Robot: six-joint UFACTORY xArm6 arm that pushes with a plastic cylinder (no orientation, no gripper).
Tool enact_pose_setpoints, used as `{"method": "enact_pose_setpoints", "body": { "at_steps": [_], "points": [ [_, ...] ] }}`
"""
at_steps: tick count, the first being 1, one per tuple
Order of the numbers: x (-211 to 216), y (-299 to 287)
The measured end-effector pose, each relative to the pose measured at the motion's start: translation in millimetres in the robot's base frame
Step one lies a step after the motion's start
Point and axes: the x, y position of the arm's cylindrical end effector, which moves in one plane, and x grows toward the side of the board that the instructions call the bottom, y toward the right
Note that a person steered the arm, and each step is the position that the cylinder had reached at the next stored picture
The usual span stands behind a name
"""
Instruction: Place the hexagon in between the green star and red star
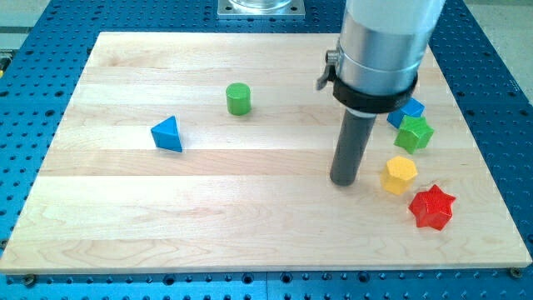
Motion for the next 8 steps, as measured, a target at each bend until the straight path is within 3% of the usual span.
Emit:
{"method": "enact_pose_setpoints", "body": {
  "at_steps": [2, 4, 8],
  "points": [
    [-6, 73],
    [-7, 67],
    [-8, -149]
  ]
}}
